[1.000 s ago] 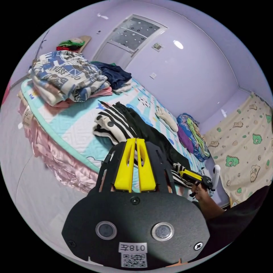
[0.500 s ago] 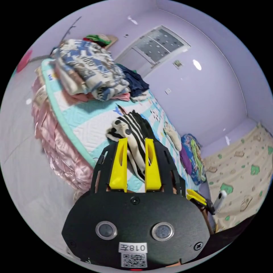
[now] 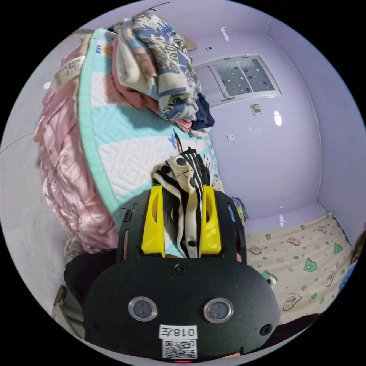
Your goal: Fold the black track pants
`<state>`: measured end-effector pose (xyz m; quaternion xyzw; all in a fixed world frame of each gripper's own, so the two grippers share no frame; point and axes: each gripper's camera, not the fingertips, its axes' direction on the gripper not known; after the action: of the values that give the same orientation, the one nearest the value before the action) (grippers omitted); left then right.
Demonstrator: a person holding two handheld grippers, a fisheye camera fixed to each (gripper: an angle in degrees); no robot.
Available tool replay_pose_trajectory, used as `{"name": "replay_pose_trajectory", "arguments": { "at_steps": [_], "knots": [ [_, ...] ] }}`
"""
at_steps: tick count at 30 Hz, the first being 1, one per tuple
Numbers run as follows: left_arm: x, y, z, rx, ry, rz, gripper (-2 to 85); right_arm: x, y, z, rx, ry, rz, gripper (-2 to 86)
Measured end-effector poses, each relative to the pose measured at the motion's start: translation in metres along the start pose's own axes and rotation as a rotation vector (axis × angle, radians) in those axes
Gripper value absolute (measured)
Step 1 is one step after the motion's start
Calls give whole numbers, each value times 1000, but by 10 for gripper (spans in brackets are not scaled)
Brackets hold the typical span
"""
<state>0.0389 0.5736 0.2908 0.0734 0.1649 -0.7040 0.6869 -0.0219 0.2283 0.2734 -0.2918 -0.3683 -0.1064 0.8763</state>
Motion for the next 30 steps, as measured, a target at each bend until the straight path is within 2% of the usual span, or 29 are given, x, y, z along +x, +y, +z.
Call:
{"name": "replay_pose_trajectory", "arguments": {
  "at_steps": [5, 10, 16, 19, 22, 25, 27, 30],
  "knots": [
    [3, -4, 9, -16, -1, -41, 131, -8, 2, -2, -7, 13, 5, 67],
    [20, -5, 4, 12, 50, -58, 63, -20, 6, -5, -9, 34, 9, 62],
    [97, 7, -10, 86, -27, 27, 51, -16, 20, -32, 73, 67, 104, 56],
    [160, 14, -10, 114, -97, 134, 51, -4, 38, -61, 151, 92, 194, 53],
    [257, 32, 0, 129, -147, 388, 51, 9, 65, -93, 228, 123, 288, 46],
    [377, 79, 26, 106, -151, 764, 51, 22, 99, -127, 293, 168, 382, 39],
    [463, 144, 57, 42, -104, 1074, 51, 30, 121, -145, 334, 190, 445, 34],
    [534, 251, 107, -110, -65, 1412, 52, 40, 156, -171, 390, 231, 546, 29]
  ]
}}
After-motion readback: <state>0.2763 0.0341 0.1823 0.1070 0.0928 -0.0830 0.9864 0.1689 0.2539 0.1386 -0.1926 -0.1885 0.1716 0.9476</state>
